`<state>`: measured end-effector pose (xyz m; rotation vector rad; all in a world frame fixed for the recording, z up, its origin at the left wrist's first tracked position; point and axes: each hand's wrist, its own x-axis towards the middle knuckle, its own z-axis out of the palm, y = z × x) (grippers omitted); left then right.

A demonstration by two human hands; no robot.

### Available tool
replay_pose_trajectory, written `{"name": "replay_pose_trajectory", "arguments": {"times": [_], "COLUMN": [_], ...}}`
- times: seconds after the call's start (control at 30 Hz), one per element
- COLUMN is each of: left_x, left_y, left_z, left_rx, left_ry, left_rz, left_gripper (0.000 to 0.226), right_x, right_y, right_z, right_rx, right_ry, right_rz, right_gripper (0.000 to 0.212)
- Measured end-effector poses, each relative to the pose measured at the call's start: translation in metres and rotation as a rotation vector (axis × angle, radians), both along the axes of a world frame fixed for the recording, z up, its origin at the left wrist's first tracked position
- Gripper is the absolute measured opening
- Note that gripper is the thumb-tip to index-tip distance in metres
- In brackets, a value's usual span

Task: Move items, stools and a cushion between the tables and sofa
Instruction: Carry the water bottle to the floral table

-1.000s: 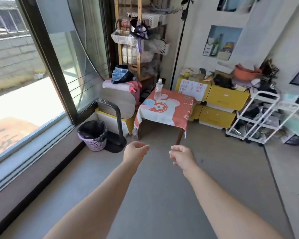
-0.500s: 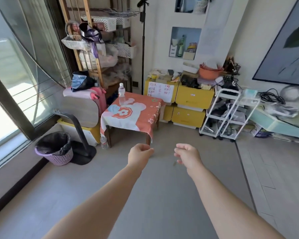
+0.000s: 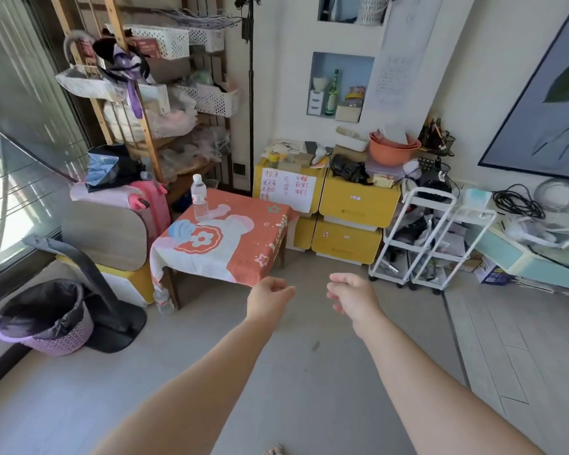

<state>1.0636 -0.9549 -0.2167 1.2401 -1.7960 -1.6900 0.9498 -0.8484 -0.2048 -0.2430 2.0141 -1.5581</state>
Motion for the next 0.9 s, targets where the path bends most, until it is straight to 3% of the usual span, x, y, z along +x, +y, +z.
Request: {"name": "replay_pose_trajectory", "arguments": {"times": [0.23, 0.6, 0.9], "left_x": [-0.114, -0.242, -0.365], "left_y": [-0.077, -0.134, -0.191], "left_z": [0.009, -0.006, -0.007], "left_rx": [-0.050, -0.049, -0.012], "left_ry": [-0.017, -0.130, -0.198], "left_rz": [0.004, 0.008, 0.252], "left_gripper": [0.024, 0.024, 0.016], "right_x": [-0.117, -0.245, -0.400], "right_y": [-0.064, -0.137, -0.211], "right_z": [0.023, 0.008, -0.003], "right_rx": [0.029, 0.026, 0.041], "right_ry": [0.063, -0.006, -0.021], "right_rz": [-0.008, 0.045, 0.244], "right_gripper": [0.024, 0.025, 0.027]}}
